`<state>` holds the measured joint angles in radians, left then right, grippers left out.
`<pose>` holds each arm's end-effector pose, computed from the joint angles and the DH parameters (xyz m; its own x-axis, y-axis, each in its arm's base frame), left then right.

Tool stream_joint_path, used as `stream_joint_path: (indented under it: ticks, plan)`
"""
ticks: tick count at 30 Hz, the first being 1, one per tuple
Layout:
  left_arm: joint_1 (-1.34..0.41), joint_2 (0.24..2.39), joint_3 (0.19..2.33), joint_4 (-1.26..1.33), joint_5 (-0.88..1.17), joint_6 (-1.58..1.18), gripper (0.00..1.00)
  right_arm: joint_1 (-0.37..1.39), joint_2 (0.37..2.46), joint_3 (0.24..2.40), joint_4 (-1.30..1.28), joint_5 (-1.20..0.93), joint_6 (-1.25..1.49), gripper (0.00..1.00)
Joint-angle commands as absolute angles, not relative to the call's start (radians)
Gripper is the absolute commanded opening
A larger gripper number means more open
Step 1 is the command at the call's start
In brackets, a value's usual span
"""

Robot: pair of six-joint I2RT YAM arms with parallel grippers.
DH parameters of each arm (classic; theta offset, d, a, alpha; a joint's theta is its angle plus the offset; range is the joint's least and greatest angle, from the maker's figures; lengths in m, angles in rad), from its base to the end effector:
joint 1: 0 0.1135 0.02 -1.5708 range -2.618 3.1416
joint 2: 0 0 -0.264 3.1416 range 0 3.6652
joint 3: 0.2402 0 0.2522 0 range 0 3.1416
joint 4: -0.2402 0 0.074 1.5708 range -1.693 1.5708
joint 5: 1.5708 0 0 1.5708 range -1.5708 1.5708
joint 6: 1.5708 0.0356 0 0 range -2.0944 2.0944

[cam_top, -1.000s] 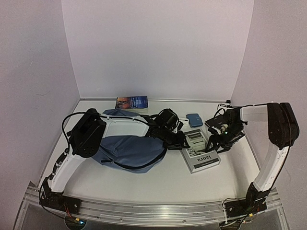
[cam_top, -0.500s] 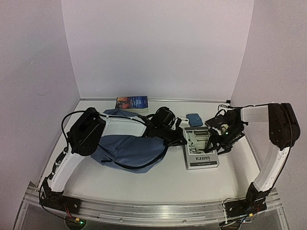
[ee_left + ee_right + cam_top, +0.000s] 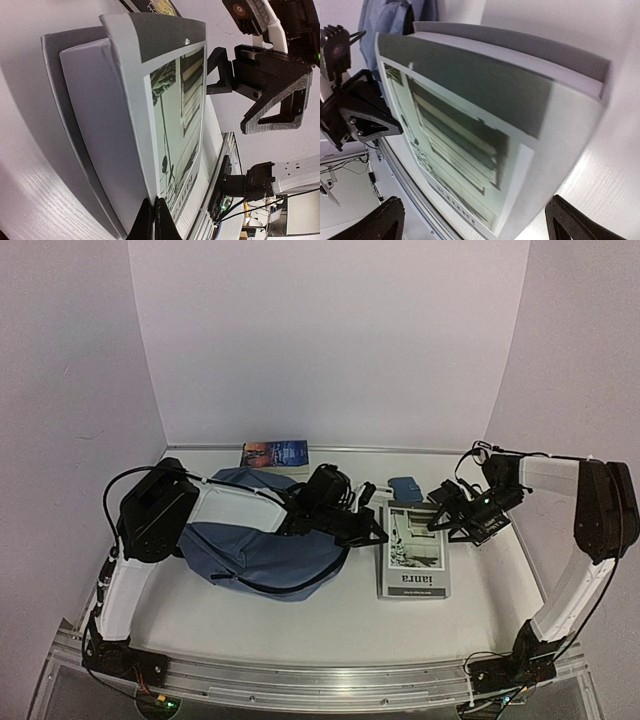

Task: Pack the student bag
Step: Pick up the book from the center of the board.

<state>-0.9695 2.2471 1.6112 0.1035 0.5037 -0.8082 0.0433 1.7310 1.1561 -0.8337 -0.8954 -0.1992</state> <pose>0.2735 -0.4291 0.1688 -0.8906 0.1789 -0.4180 0.4538 0.4080 -0.7922 0.3144 0.0414 0.1963 -0.9362 -0.1644 -0.3107 -0.3450 0.5985 0.7230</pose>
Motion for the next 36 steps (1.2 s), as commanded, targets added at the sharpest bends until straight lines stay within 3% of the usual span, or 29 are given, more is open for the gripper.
stream_joint_path:
  ticks: [1,6,19,27,33,36]
  plan:
    - [-0.964,2.164,1.574,0.238,0.556,-0.781,0.00,0.046,1.695,1.139,-0.836,-1.071,-0.311,0.98]
    - [-0.953,2.154,1.524,0.340,0.608,-0.816,0.00,0.046,1.712,1.119,-0.838,-1.129,-0.380,0.98]
    - [-0.949,2.123,1.472,0.379,0.622,-0.813,0.00,0.046,1.776,1.115,-0.710,-0.849,-0.328,0.98]
    - [-0.941,2.107,1.414,0.467,0.622,-0.838,0.00,0.051,1.819,1.111,-0.751,-1.137,-0.381,0.97]
    - [-0.929,2.133,1.397,0.529,0.645,-0.878,0.00,0.086,1.866,1.127,-0.793,-1.240,-0.407,0.89]
    - [-0.928,2.140,1.387,0.547,0.641,-0.893,0.00,0.106,1.847,1.127,-0.809,-1.260,-0.411,0.75]
